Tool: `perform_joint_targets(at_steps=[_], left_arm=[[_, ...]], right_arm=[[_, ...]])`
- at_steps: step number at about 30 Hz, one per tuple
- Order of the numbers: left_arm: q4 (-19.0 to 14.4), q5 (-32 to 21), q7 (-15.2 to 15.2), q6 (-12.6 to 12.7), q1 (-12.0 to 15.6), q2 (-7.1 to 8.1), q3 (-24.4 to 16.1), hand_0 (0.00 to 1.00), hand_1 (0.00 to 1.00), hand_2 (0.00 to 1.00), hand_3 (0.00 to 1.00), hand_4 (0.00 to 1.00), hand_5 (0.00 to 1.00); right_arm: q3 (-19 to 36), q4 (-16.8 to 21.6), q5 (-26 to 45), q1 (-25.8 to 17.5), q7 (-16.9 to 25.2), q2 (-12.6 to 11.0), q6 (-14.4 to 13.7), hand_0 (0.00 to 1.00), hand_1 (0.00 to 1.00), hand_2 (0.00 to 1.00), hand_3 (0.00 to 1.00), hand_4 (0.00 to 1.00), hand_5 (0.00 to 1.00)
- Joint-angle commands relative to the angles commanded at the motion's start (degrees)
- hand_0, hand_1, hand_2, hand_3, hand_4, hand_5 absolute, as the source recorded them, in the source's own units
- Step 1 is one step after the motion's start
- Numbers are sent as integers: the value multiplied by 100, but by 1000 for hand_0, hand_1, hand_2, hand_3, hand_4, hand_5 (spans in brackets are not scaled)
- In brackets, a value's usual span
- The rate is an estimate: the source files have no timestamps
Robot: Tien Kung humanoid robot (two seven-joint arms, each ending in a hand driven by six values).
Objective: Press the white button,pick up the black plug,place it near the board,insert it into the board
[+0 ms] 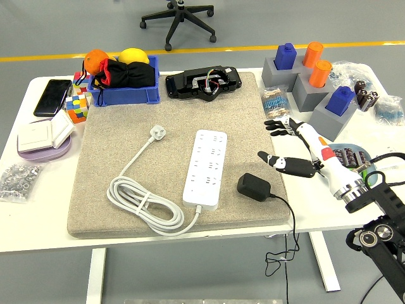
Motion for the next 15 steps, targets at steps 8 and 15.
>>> perform_joint_targets(at_steps=[8,15], left_arm=[[0,-13,0,0,-15,-1,17,461,500,526,568,609,245],[0,11,14,-5,-18,-7,-4,462,501,526,568,609,245]], right_arm=[[-744,10,-310,494,-193,-21,-64,148,90,162,710,267,15],[-1223,34,-570,807,-829,-17,273,2,2,42,748,235,2]])
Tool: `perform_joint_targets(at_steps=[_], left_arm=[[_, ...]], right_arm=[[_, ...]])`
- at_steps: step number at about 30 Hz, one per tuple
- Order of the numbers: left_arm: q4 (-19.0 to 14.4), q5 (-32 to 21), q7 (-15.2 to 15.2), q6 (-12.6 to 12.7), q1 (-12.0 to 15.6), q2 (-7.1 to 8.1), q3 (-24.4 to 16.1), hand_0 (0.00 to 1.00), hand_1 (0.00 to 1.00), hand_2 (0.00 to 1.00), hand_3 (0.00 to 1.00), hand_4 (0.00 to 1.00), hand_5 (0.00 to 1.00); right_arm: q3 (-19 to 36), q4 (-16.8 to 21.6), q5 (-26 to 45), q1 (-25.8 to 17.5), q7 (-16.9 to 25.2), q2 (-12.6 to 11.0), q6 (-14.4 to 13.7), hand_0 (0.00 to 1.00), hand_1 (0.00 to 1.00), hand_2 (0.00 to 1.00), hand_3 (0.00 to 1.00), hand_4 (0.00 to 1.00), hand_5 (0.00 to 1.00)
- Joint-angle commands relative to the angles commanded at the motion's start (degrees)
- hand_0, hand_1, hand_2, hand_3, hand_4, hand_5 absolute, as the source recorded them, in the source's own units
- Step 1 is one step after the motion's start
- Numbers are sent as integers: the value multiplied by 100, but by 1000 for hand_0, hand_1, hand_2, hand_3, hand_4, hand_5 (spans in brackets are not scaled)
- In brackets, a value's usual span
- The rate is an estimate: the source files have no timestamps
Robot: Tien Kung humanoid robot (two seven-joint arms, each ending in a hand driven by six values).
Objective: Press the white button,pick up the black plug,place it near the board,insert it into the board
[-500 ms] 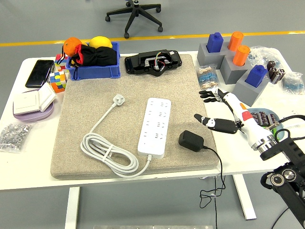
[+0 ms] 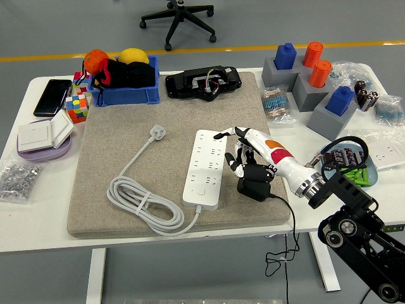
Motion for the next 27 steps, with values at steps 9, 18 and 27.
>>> perform_joint_targets(at_steps=[9,18,27], left_arm=[[0,-28,-11,-1,-18,15,35,463,500,525,568,609,247],[0,-2,4,-4,10,14,15,462,500,526,568,609,246],[0,-28,-9,-1,-9,18,45,463,499,525,568,609,245]], right_arm=[[-536,14,-795,308,-1145,-31,528,2,2,45,752,195,2],[-984,-66,-1008,395,-1522,-93,684,2,2,45,745,171,2],[-1370,-306,-993,582,-1490,15,581,2,2,46,741,172,2]])
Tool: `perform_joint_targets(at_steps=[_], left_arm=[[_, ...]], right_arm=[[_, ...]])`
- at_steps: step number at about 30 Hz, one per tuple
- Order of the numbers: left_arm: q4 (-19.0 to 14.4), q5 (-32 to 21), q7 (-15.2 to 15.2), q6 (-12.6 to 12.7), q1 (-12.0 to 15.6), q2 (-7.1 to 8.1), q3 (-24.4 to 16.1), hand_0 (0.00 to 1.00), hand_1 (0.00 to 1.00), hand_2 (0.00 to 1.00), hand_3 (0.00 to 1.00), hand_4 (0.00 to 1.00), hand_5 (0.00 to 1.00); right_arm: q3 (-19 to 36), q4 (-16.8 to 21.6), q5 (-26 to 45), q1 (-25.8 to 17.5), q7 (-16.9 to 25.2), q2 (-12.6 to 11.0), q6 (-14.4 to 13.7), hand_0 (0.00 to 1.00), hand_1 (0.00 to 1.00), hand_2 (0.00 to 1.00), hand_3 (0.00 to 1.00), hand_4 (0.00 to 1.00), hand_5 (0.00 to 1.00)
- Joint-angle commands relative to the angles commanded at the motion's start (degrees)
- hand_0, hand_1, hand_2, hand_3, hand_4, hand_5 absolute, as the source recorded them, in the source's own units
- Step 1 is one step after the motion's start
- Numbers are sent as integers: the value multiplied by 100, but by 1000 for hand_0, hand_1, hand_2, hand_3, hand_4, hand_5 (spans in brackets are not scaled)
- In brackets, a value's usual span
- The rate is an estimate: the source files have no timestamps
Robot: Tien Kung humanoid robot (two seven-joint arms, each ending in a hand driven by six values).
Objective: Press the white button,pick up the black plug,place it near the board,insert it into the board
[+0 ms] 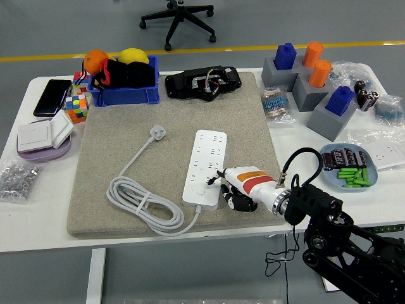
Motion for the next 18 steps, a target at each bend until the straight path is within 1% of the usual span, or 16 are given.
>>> perform_joint_targets(at_steps=[9,18], left_arm=[[0,-4,2,-4,2,-1,19,464,499,526,568,609,245],[0,19,9,-5,3,8,-4,462,501,525,568,609,247]], right_arm=[[-174,-109,-14,116,0,138,-37,2,2,45,747,178,2],[-295,-234,-38,164,-29,115,-18,2,2,45,740,177,2]])
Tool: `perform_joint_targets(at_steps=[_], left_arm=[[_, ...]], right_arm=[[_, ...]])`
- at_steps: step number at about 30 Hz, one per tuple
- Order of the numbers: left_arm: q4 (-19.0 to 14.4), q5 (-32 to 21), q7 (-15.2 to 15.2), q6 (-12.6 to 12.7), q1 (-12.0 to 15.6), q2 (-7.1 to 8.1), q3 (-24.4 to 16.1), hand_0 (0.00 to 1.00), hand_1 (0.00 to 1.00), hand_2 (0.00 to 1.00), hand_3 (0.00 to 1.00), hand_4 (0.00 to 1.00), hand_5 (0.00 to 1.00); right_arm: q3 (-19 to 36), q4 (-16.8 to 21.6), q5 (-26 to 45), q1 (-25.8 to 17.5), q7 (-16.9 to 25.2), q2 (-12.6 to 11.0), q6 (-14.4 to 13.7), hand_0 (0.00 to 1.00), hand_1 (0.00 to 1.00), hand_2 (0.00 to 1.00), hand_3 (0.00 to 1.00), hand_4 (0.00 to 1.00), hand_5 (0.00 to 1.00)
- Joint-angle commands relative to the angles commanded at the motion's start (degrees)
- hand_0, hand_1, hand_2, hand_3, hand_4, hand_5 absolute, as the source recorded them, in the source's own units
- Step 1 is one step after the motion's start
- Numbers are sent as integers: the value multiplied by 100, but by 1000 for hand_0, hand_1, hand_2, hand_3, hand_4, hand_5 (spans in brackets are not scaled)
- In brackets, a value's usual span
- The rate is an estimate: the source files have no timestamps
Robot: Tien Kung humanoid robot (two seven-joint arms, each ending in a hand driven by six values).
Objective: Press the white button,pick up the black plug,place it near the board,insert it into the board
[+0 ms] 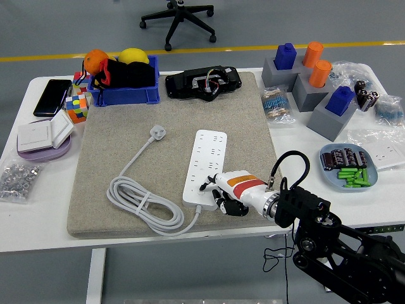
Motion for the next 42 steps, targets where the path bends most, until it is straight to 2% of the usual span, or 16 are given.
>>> perform_joint_targets(at_steps=[15,20,24,28,32,33,38,39,42], left_arm=[[0,-24,-8,0,-9,5,28,460,499,525,568,609,247],[0,-3,1,-2,-3,4,13,460,499,525,568,609,247],[0,-19,-7,1,2,1,22,460,497,526,568,609,247],[0,-19,-7,-1,3,2,28,461,500,526,568,609,247],[0,-5,-7,0,1,-2,18,461,500,526,568,609,247],[0,-13,-10,0,0,-3,26,462,499,526,568,609,247],[0,-31,-18,0,1,-11,33,462,499,526,568,609,247],[0,-26,-15,0,3,-12,28,461,500,526,568,609,247],[0,7,1,-2,11,-9,0,461,500,526,568,609,247]], right_arm=[[-149,-119,80,33,0,-35,47,2,2,45,731,178,2],[-116,-34,110,30,34,-39,30,2,2,45,731,178,2],[37,175,159,-4,131,-54,-38,2,2,45,730,181,2],[201,442,183,-23,345,-86,-208,2,2,44,732,195,2],[425,736,149,-103,960,-124,-627,2,2,44,732,195,2],[476,777,136,-129,1080,-132,-683,211,142,214,700,466,2],[755,762,42,-308,1402,-207,-861,211,142,214,700,466,2],[786,742,27,-328,1404,-214,-871,595,580,569,768,912,106],[976,589,-26,-454,1353,-236,-909,595,580,569,768,912,106]])
